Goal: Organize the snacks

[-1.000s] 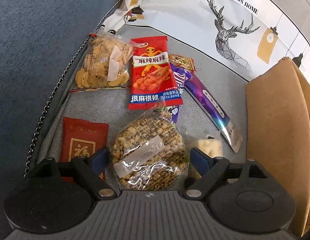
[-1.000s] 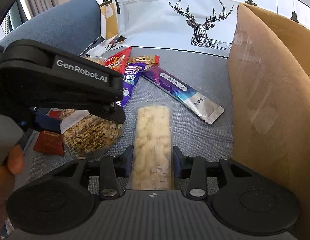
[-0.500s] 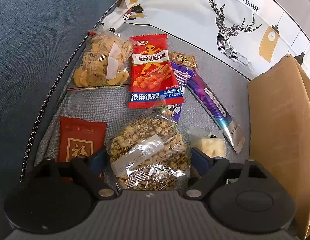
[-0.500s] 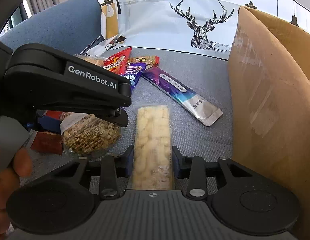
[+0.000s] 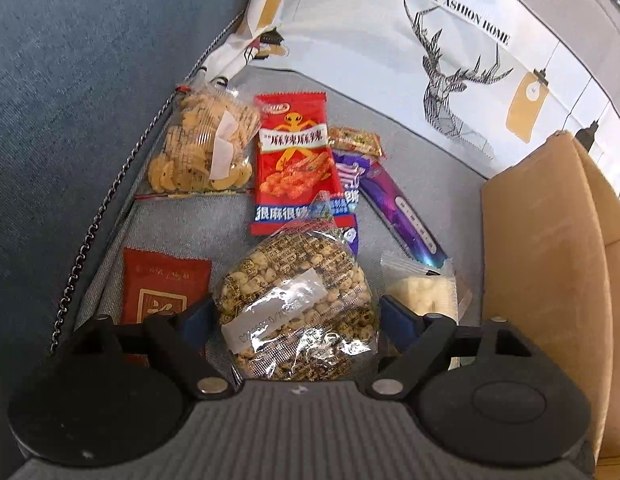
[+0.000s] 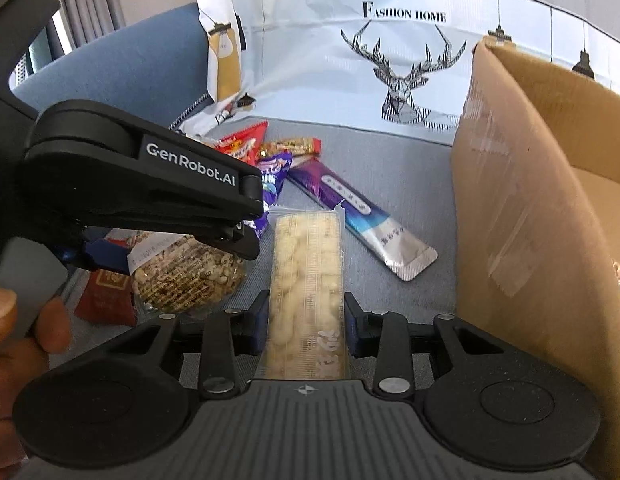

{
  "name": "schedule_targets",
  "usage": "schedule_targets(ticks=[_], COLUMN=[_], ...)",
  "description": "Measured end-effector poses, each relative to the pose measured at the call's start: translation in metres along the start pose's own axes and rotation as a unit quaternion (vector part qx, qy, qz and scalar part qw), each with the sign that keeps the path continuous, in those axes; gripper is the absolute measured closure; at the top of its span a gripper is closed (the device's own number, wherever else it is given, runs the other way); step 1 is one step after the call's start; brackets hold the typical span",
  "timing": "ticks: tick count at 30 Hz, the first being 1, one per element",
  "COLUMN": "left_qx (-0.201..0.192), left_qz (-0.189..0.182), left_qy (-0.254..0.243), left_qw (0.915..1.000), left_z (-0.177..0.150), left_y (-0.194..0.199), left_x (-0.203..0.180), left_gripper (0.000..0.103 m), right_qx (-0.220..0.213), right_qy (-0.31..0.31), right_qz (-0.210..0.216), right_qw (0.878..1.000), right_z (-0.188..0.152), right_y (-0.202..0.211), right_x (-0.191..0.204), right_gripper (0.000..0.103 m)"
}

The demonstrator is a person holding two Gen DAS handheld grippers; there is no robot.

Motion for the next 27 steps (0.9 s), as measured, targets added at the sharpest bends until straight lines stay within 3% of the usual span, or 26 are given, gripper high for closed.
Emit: schedule_targets(ticks=[10,17,21,27], left_qx=[-0.081,-0.143,-0.174,-0.236], left_qz=[-0.01,-0.022,-0.035,-0.081], left_qy=[0.001,-0.008,-0.031,-0.066], left_qw=[0.9966,0.9894,0.9836,0.9662], left_z=[0.018,0.025,0.019,0.01], left_y=[0.05,0.098,0.11,0.129], left_x=[-0.015,-0.032,-0.059,-0.112], left_gripper=[0.015,0.015,0.015,0.015], right_qx=[-0.051,-0.116,-0.159,-0.2], right_qy=[0.01,0.027,0.034,0.015], right_qz=[0.004,0.004,0.002,-0.02], right_qw=[0.999,0.993,0.987,0.979], right_z=[0.028,0.049,0.061,0.073], right_y=[0.048,0.104,0.134,0.164], right_x=[0.002,-0.009,-0.026,-0.076], right_gripper=[0.065,0.065,0.065,0.065])
Point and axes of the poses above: each gripper's, at about its wrist camera, not at the fingertips, and y roughly against the way its jaws point, x to its left, z to its top, the point moved 9 cm from there along -y, roughly the way its jaws point, and after that the axes turned 2 degrees about y, right-handed, at the moved point
